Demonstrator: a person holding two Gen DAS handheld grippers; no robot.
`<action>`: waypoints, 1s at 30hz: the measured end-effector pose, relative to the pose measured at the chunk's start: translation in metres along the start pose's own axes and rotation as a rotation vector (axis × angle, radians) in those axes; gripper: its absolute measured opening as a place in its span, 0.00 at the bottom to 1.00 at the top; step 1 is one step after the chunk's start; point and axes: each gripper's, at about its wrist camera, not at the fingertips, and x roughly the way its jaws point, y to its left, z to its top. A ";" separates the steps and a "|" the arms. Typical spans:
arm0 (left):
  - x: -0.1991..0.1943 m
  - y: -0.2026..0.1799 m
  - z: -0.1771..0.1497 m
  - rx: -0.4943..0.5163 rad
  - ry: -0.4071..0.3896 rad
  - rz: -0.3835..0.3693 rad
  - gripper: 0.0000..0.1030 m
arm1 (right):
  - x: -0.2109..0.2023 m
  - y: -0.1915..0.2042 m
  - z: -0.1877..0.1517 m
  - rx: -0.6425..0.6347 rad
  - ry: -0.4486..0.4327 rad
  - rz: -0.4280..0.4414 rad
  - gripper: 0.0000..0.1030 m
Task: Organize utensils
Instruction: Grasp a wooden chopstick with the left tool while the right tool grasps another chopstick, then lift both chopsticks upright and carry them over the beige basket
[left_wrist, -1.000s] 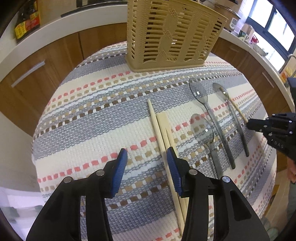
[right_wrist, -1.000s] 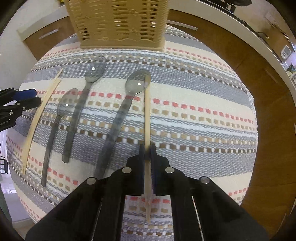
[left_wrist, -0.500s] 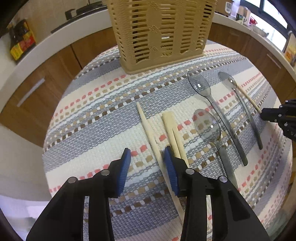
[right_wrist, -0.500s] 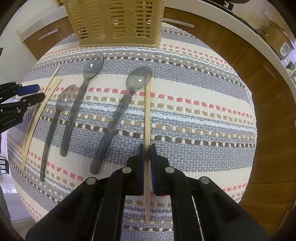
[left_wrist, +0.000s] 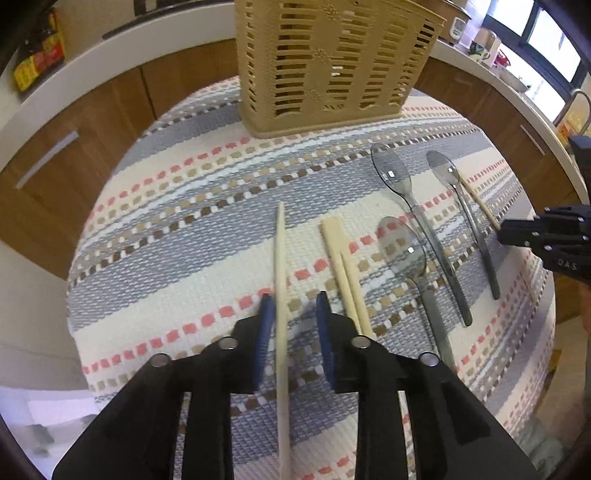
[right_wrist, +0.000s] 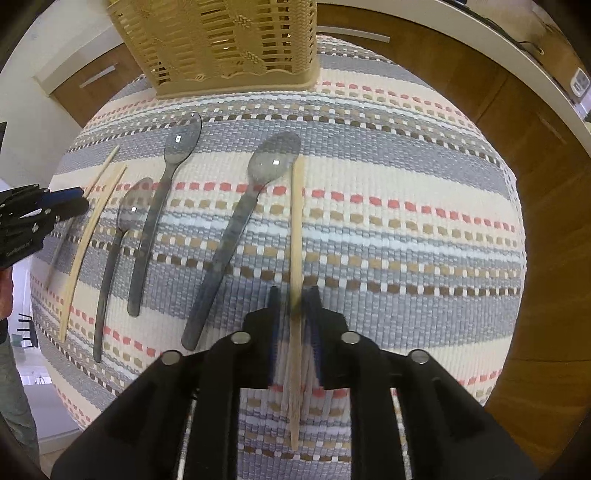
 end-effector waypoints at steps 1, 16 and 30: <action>0.001 -0.001 0.001 0.013 0.014 0.013 0.24 | 0.001 0.000 0.004 -0.007 0.005 -0.002 0.17; -0.003 -0.040 -0.006 0.120 -0.026 0.184 0.04 | -0.013 0.000 -0.003 0.002 -0.014 -0.062 0.04; -0.155 -0.036 0.056 -0.117 -0.645 -0.025 0.04 | -0.144 0.027 0.047 -0.095 -0.453 0.016 0.04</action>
